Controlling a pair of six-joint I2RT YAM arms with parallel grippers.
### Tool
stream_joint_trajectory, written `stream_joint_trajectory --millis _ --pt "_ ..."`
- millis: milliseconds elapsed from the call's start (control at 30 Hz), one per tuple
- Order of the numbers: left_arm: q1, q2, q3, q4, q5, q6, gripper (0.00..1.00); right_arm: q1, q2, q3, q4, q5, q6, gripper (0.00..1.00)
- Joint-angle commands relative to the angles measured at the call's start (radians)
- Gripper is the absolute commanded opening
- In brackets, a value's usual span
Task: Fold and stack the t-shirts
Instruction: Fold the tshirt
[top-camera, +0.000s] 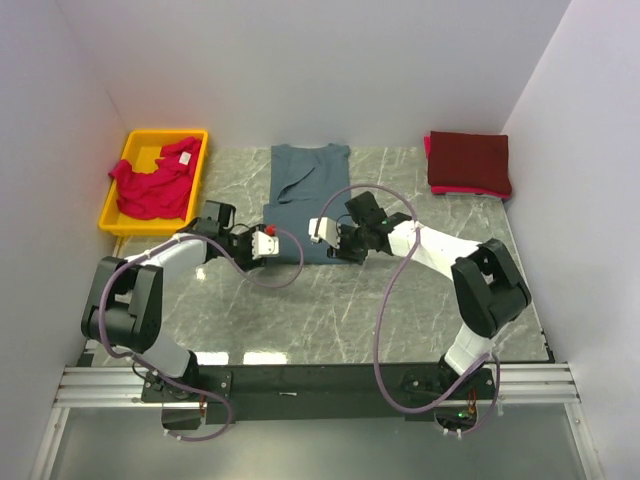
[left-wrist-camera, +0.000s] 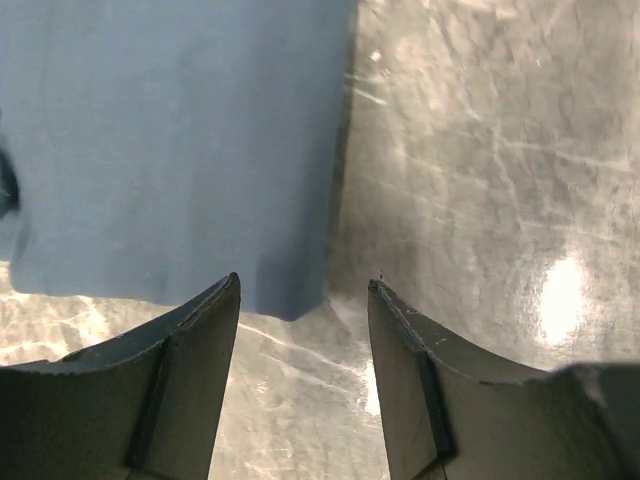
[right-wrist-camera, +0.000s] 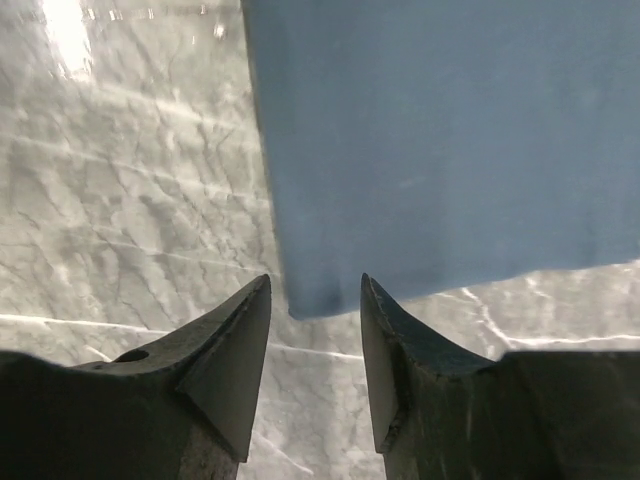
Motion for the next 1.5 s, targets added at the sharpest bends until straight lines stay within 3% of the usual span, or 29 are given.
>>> stream_joint_trajectory --millis 0,333,600,667,733,767,800,833,933,1200,1467 --pt "-0.007 -0.002 -0.032 0.096 0.001 0.055 0.6 0.001 0.01 -0.02 0.084 0.027 -0.026 0.48" --pt "-0.033 0.088 -0.023 0.139 -0.027 0.09 0.58 0.002 0.083 -0.041 0.098 0.05 -0.056 0.45" --pt "-0.039 0.162 0.008 0.107 -0.056 0.115 0.49 0.012 0.105 -0.05 0.086 0.082 -0.086 0.42" --pt "-0.039 0.172 0.011 0.103 -0.062 0.119 0.4 0.024 0.119 -0.041 0.07 0.099 -0.091 0.37" --pt "-0.039 0.176 0.017 0.098 -0.067 0.118 0.27 0.029 0.136 -0.023 0.06 0.108 -0.088 0.24" --pt "-0.039 0.173 0.02 0.093 -0.067 0.115 0.23 0.026 0.139 -0.015 0.049 0.108 -0.08 0.17" --pt "-0.039 0.168 0.022 0.089 -0.065 0.112 0.18 0.024 0.143 0.003 0.043 0.11 -0.074 0.0" --pt "-0.039 0.162 0.034 0.077 -0.056 0.104 0.1 0.021 0.143 0.017 0.027 0.102 -0.071 0.0" --pt "-0.027 0.13 0.087 0.011 -0.027 0.067 0.01 -0.011 0.107 0.086 -0.051 0.05 -0.04 0.0" --pt "0.01 0.045 0.238 -0.159 -0.001 0.068 0.01 -0.059 0.01 0.269 -0.206 0.013 -0.014 0.0" --pt "0.004 -0.074 0.233 -0.271 -0.004 0.095 0.01 -0.057 -0.079 0.255 -0.266 0.018 0.013 0.0"
